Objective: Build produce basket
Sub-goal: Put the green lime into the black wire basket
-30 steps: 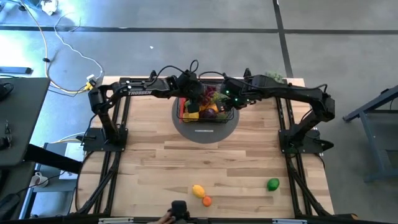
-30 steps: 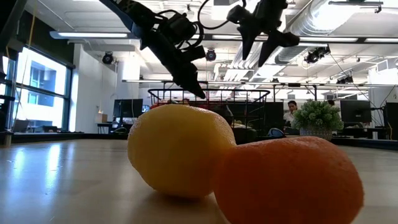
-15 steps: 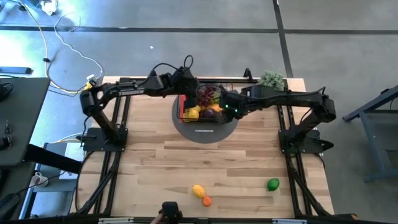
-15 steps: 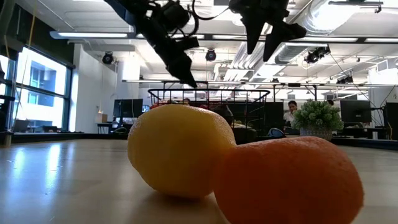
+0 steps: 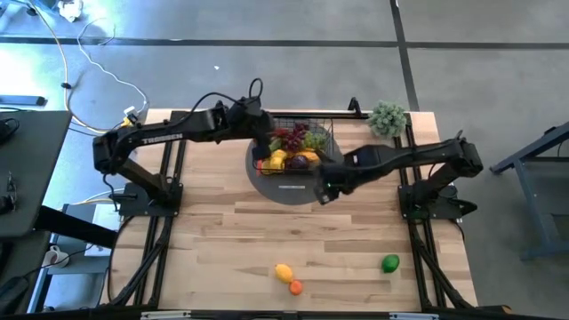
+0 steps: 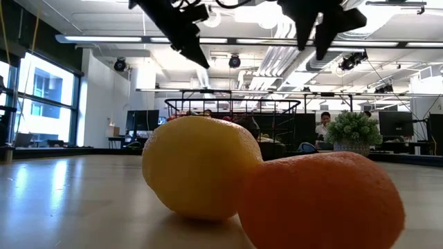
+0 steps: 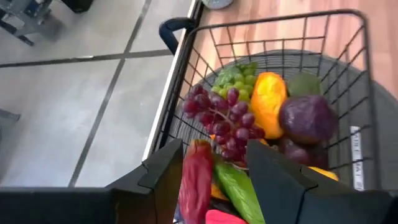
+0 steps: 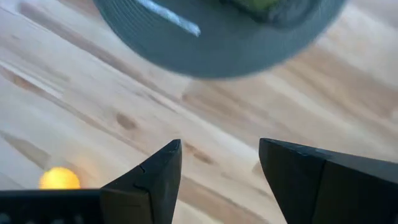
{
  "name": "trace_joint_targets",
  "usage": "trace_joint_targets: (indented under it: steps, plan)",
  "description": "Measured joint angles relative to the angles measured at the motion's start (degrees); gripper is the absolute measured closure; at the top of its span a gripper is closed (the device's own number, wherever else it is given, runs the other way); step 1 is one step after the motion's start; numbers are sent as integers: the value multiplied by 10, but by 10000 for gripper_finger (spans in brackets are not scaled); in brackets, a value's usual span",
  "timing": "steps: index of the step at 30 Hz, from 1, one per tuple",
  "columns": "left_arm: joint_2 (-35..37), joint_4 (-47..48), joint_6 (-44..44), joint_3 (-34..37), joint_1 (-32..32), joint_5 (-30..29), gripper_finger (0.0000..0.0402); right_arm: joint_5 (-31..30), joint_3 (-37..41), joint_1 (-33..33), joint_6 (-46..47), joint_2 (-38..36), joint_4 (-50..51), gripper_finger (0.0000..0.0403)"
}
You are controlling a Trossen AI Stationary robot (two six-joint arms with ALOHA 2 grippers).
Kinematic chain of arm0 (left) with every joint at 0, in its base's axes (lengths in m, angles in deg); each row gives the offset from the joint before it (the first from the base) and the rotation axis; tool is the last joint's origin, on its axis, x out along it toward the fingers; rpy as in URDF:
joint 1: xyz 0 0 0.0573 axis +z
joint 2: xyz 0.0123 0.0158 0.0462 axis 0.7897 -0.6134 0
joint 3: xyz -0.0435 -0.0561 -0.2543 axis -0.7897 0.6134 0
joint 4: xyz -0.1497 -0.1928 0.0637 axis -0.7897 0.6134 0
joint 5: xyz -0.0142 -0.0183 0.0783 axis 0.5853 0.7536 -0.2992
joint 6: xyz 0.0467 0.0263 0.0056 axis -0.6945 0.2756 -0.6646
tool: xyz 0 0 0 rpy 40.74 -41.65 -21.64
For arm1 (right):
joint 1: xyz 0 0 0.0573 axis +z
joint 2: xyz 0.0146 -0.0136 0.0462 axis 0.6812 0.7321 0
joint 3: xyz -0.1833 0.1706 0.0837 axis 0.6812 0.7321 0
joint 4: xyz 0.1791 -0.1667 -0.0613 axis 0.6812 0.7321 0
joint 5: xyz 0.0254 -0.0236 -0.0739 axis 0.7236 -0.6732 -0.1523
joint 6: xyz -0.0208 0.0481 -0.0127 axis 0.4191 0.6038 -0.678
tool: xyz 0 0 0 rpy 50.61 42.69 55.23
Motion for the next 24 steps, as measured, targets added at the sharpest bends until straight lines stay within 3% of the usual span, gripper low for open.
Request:
trace_joint_targets:
  steps: [12, 24]
  plan:
    - [16, 16, 0, 0, -10, -2, 234, 40, 47, 98, 152, 0, 14, 206]
    - [16, 56, 11, 0, -13, -4, 234, 168, 101, 178, 90, 0, 24, 205]
